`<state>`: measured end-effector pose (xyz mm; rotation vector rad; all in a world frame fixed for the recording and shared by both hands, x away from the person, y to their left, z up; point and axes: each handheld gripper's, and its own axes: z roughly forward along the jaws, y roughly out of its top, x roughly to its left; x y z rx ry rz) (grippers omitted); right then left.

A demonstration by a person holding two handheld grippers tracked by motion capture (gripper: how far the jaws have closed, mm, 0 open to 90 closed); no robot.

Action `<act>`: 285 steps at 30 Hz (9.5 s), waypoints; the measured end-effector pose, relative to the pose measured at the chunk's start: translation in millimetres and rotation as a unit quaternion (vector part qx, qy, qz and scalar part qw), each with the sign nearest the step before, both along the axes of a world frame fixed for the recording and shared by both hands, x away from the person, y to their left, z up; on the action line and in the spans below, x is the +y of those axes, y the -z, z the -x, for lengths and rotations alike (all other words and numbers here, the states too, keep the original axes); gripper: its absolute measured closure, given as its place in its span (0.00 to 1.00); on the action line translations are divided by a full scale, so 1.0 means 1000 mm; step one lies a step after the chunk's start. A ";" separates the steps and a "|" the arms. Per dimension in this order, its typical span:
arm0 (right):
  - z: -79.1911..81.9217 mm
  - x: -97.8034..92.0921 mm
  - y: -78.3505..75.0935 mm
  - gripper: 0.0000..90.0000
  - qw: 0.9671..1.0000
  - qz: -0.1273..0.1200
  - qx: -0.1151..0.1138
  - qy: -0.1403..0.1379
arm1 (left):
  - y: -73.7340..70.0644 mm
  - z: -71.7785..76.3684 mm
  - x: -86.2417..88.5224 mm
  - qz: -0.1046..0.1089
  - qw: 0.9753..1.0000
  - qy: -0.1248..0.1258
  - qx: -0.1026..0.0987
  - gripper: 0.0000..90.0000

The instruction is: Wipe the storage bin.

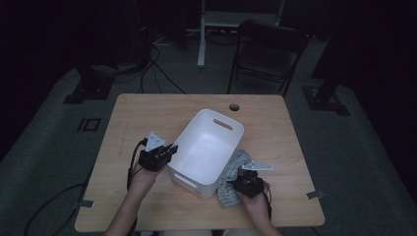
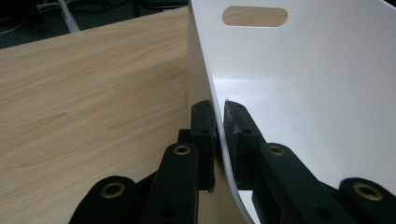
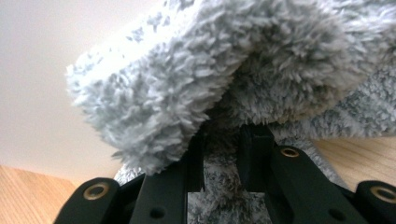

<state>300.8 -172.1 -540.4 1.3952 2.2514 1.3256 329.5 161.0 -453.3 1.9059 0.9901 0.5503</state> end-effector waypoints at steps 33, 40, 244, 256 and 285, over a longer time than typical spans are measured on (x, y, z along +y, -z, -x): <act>-0.003 -0.015 -0.052 0.84 0.996 -0.042 -0.073 0.027 | 0.000 -0.001 0.000 -0.002 1.000 0.014 -0.007 0.92; -0.006 -0.016 -0.045 0.84 0.997 -0.039 -0.063 0.031 | 0.000 0.000 -0.001 0.000 1.000 0.013 -0.005 0.92; 0.023 -0.092 -0.047 0.84 0.995 -0.058 -0.051 0.065 | -0.016 -0.142 -0.056 0.041 0.987 0.155 0.007 0.51; 0.022 -0.093 -0.044 0.84 0.995 -0.058 -0.046 0.066 | -0.011 -0.149 -0.064 0.042 0.981 0.187 0.016 0.63; 0.021 -0.105 -0.050 0.84 0.993 -0.067 -0.050 0.084 | -0.013 -0.143 -0.062 0.018 0.980 0.199 0.017 0.91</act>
